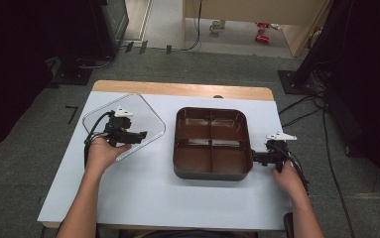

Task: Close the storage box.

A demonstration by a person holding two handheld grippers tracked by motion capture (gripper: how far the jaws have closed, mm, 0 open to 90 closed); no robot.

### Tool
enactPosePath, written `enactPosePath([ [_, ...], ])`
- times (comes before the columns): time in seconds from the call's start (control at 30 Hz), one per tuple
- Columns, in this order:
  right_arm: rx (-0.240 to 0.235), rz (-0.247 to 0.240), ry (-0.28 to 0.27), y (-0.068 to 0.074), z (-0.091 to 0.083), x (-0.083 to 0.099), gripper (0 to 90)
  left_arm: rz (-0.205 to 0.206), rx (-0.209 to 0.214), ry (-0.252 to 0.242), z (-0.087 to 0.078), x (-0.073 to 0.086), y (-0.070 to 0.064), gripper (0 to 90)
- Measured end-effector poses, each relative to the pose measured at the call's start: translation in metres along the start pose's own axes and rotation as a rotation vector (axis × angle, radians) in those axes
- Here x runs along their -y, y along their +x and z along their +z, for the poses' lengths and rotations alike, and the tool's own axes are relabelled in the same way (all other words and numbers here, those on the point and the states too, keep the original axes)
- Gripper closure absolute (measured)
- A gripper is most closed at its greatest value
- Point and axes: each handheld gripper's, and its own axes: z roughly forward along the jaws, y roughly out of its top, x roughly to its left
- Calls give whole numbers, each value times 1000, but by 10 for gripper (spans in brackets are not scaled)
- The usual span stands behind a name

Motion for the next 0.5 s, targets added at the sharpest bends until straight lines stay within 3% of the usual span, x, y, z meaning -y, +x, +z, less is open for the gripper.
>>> enactPosePath([
  [0.1, 0, -1, 0, 0, 0, 0, 88, -2, -5, -1, 2, -1, 4, 255],
  [0.27, 0, 1, 0, 0, 0, 0, 88, -42, -2, -23, 7, -2, 18, 255],
  [0.3, 0, 1, 0, 0, 0, 0, 88, -54, -10, -6, 10, -2, 25, 254],
  [0.4, 0, 1, -1, 0, 0, 0, 88, -54, 2, -4, 12, -2, 30, 245],
  [0.5, 0, 1, 0, 0, 0, 0, 88, -46, -20, -11, 15, -3, 36, 249],
])
